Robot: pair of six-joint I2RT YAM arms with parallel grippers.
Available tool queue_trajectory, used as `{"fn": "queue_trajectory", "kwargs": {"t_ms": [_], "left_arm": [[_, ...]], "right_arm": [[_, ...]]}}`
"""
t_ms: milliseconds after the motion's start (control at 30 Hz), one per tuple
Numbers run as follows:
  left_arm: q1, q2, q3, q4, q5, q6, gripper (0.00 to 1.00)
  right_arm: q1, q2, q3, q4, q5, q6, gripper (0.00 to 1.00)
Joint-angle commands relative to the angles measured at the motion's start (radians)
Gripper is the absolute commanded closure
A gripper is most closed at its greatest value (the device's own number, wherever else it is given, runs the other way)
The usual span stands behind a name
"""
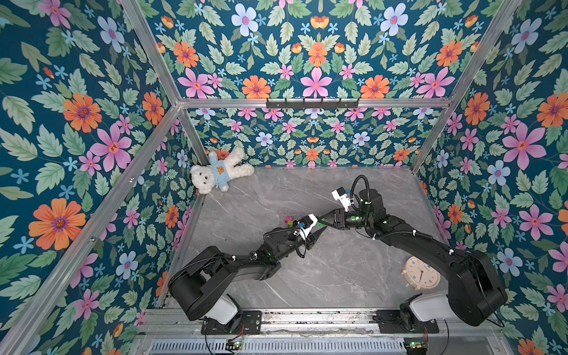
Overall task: Assemble the letter v with lego
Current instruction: Pick up the lego brick from the center of the board, then place the lego brick at the center of the board.
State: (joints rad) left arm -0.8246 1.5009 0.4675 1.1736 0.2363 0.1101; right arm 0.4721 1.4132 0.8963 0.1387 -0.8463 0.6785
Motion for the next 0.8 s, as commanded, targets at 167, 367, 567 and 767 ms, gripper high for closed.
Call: {"fn": "queue_trajectory", "kwargs": {"t_ms": [167, 367, 567, 767], "left_arm": [[0.004, -0.033, -0.006, -0.012, -0.054, -0.041, 0.01], [0.004, -0.124, -0.075, -0.015, -0.099, -0.077, 0.01], [0.036, -0.296, -0.163, -0.093, -0.256, -0.161, 0.01], [0.148, -0.437, -0.147, -0.368, -0.461, -0.411, 0.01]], "right_arm": [[-0.002, -0.038, 0.016, -0.091, 0.105, -0.146, 0.91], [-0.039, -0.030, 0.074, -0.236, 0.168, -0.394, 0.96], [-0.040, 0.012, 0.121, -0.366, 0.272, -0.963, 0.95], [-0.037, 0.117, 0.106, -0.386, 0.280, -1.563, 0.97]]}}
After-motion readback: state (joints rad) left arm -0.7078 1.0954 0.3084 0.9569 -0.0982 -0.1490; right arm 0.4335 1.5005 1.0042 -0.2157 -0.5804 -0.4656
